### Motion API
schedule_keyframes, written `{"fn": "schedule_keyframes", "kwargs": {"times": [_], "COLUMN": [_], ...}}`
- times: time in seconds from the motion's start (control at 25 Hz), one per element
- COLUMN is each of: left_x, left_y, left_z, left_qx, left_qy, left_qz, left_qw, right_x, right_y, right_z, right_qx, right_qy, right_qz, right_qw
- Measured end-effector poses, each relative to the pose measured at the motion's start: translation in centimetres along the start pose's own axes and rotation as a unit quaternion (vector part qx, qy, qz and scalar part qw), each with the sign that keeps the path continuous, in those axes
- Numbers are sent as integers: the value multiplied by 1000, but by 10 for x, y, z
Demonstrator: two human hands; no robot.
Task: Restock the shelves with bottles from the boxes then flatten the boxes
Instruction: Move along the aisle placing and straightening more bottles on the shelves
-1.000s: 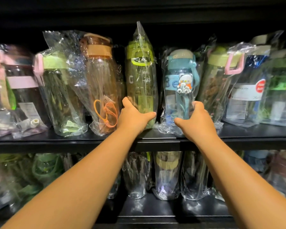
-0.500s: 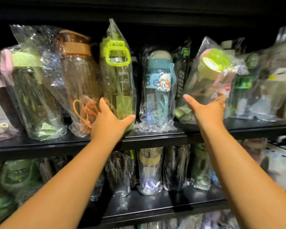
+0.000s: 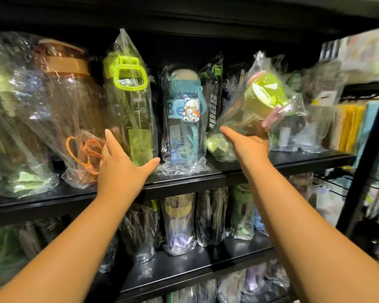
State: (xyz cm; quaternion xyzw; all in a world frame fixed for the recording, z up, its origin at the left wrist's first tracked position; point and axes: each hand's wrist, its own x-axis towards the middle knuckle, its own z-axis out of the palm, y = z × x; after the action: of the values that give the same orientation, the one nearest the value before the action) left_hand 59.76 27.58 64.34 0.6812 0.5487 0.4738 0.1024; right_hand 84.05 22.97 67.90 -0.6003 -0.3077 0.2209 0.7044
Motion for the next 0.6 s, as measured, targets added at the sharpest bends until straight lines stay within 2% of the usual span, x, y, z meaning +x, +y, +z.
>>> {"fn": "schedule_keyframes", "kwargs": {"times": [0.08,0.16,0.24,0.32,0.48,0.6], "left_x": [-7,-19,-33,-43,-58,-56], "left_y": [1,5,11,19,55,87], "left_z": [1,5,10,17,53,90], "left_qx": [-25,-39,-15,9,6,-6], "left_qy": [12,51,124,160,131,90], "left_qz": [12,28,76,145,213,188], "left_qw": [1000,998,989,976,968,978], "right_x": [8,16,25,39,59,71], "right_y": [-2,-6,-13,-16,3,26], "right_z": [-1,-2,-4,-4,-1,-6], "right_qx": [-68,-155,-224,-248,-252,-270], "right_qy": [13,-3,-28,-50,-93,-133], "right_qz": [-68,-96,-124,-145,-186,-211], "right_qw": [995,983,966,956,945,930]}}
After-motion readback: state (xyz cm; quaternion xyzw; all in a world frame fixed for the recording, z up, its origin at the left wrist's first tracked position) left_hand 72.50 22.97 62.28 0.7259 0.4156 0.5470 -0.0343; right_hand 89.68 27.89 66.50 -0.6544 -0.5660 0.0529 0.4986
